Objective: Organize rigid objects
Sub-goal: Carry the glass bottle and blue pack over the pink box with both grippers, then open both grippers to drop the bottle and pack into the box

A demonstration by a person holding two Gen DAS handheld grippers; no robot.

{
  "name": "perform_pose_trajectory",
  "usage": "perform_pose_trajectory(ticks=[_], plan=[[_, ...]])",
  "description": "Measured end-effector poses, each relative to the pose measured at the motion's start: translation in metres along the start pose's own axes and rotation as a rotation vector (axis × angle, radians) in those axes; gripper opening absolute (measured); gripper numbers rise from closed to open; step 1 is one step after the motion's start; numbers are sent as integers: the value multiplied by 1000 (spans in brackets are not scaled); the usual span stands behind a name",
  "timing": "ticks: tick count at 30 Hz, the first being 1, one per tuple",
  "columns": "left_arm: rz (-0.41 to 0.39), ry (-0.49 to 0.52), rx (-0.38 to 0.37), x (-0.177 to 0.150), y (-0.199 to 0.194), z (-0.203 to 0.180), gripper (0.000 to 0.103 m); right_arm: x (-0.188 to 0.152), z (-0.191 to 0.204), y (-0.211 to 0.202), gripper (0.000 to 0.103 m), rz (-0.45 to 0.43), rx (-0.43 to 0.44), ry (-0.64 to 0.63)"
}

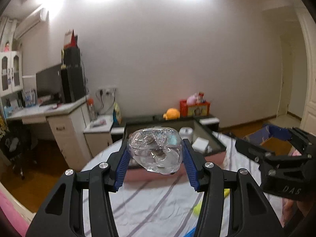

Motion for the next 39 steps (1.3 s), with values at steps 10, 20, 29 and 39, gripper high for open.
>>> perform_pose_trajectory(ticks=[10, 20, 29, 39], plan=[[-72, 53, -13, 27, 0, -11, 52, 18, -5, -8, 84, -70, -13, 13], [-72, 74, 33, 43, 34, -3, 52, 31, -11, 15, 84, -70, -7, 0], [55, 81, 20, 37, 118, 3, 52, 33, -21, 86, 84, 21, 15, -19], [261, 115, 23, -5, 207, 1, 52, -3, -30, 170, 85, 221, 55, -19]])
Point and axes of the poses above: each gripper's, at about its wrist camera, not at the fingertips, and y roughly the way its jaws point, z to its left, x to its top, the point moved 5 cm from there along y, roughly the way its jaws point, and after that the axes turned 9 degrees about -y, right-handed, at the moved point
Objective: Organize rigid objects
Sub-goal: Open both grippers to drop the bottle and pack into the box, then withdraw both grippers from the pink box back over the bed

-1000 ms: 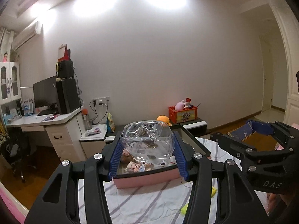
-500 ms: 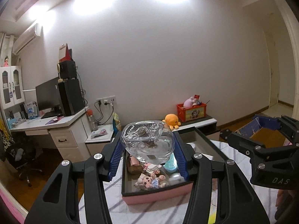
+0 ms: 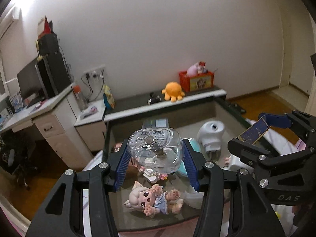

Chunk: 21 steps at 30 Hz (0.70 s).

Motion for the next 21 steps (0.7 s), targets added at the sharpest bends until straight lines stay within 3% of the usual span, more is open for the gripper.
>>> perform_pose_trajectory(ticks=[4, 11, 14, 21], plan=[[14, -10, 14, -5, 13, 2, 55, -4, -2, 11, 86, 22, 28, 5], [-42, -32, 60, 1, -11, 12, 92, 2, -4, -5, 88, -11, 10, 3], [-90, -47, 64, 6, -42, 16, 101, 7, -5, -26, 93, -49, -3, 8], [-229, -44, 76, 10, -129, 14, 103, 11, 3, -99, 96, -166, -19, 8]])
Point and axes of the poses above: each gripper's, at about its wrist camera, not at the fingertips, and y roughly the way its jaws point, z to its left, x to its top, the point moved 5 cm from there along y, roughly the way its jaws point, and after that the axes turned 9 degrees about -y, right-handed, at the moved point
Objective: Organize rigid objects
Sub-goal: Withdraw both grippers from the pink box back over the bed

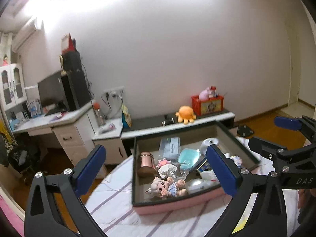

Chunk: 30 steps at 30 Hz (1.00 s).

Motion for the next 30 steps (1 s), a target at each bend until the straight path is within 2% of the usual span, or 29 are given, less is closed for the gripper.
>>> perform_pose_trajectory(ticks=[8, 10, 13, 14, 15, 18, 23, 26, 30], plan=[[-117, -20, 2, 3, -102, -2, 103, 5, 16, -99, 97, -144, -28, -7], [-151, -47, 19, 1, -127, 0, 103, 3, 19, -122, 97, -171, -38, 0], [-192, -91, 3, -5, -162, 2, 103, -1, 24, -156, 97, -216, -55, 7], [-201, -98, -7, -8, -173, 2, 103, -2, 24, -162, 103, -226, -63, 7], [-214, -103, -14, -11, -185, 2, 103, -4, 25, -172, 103, -244, -75, 4], [-214, -85, -8, -18, -202, 0, 103, -9, 31, -193, 103, -278, -99, -17], [-208, -54, -1, -25, -214, -2, 103, -16, 35, -204, 103, -271, -115, -18], [-173, -61, -16, -33, -212, 2, 103, -24, 33, -205, 103, -252, -122, -10], [-121, -51, 7, -46, -200, 5, 103, -34, 27, -198, 103, -213, -133, 1]])
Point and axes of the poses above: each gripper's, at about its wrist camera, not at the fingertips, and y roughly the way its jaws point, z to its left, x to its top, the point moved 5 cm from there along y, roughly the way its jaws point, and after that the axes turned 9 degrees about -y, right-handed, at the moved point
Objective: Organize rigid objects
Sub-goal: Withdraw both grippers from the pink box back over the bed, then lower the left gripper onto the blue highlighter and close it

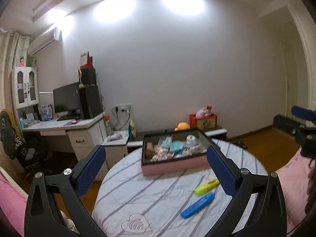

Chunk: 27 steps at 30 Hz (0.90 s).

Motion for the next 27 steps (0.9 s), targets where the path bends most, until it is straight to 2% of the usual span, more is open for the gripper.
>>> perform_pose_trajectory(ticks=[3, 7, 16, 20, 24, 25, 26, 27], plan=[[46, 2, -3, -13, 9, 1, 103, -9, -2, 2, 103, 25, -3, 4], [135, 2, -44, -36, 29, -3, 103, -18, -8, 9, 103, 53, -8, 14], [408, 83, -156, -116, 92, -43, 103, -48, -29, 37, 103, 137, -16, 55], [510, 132, -162, -147, 116, -56, 103, -61, -40, 51, 103, 178, -25, 71], [579, 145, -177, -165, 134, -63, 103, -73, -55, 71, 103, 224, -35, 81], [601, 138, -181, -167, 138, -64, 101, -74, -57, 78, 103, 236, -37, 81], [616, 133, -187, -169, 141, -64, 88, -76, -59, 83, 103, 245, -38, 82], [635, 121, -204, -171, 145, -64, 80, -78, -61, 89, 103, 256, -39, 82]])
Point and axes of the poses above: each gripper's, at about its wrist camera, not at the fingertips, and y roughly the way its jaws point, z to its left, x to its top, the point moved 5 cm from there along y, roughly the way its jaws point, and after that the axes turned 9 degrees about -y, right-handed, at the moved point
